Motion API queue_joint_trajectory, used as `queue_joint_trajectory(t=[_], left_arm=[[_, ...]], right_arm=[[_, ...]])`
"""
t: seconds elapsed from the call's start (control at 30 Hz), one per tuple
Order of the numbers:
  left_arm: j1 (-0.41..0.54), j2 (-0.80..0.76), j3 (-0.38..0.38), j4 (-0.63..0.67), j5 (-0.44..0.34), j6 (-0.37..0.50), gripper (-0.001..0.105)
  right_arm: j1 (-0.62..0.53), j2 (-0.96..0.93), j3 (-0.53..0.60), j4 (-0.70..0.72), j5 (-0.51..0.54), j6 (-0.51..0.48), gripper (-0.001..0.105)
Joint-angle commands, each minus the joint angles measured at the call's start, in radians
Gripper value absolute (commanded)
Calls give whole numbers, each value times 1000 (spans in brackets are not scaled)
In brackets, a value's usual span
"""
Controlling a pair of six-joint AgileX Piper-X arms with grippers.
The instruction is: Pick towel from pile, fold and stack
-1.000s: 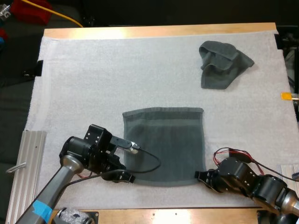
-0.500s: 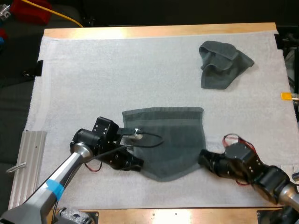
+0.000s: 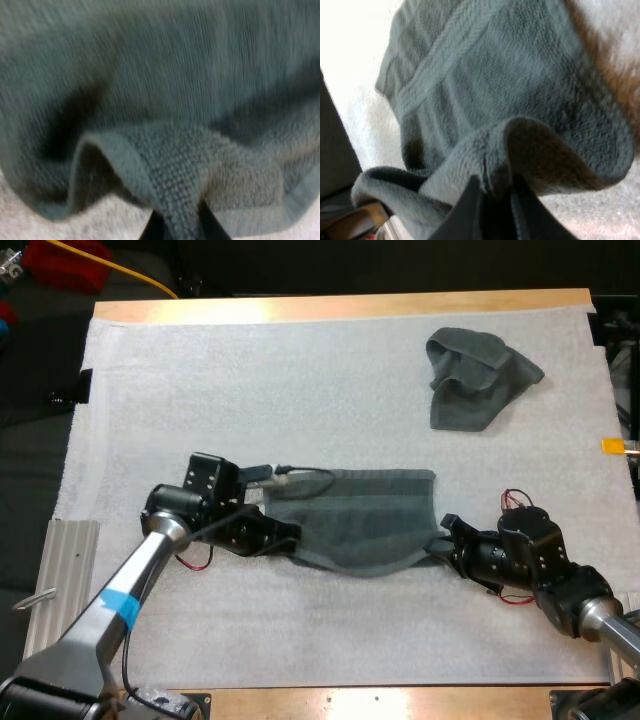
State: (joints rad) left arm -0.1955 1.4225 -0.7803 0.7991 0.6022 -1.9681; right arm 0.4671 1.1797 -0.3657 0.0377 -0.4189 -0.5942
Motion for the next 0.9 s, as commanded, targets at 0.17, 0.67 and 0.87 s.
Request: queue_joint_trajectory(t=[0.17, 0.67, 0.87], left_arm=[[50, 57, -10, -24, 25, -9, 0], [83, 76, -10, -234, 16, -183, 0], [106, 109, -10, -243, -3, -198, 0]], right_arm=[[-10, 80, -20, -102, -11, 44, 1], [-10, 261, -168, -139, 61, 111, 1], [-10, 302, -169, -192, 77, 158, 1]])
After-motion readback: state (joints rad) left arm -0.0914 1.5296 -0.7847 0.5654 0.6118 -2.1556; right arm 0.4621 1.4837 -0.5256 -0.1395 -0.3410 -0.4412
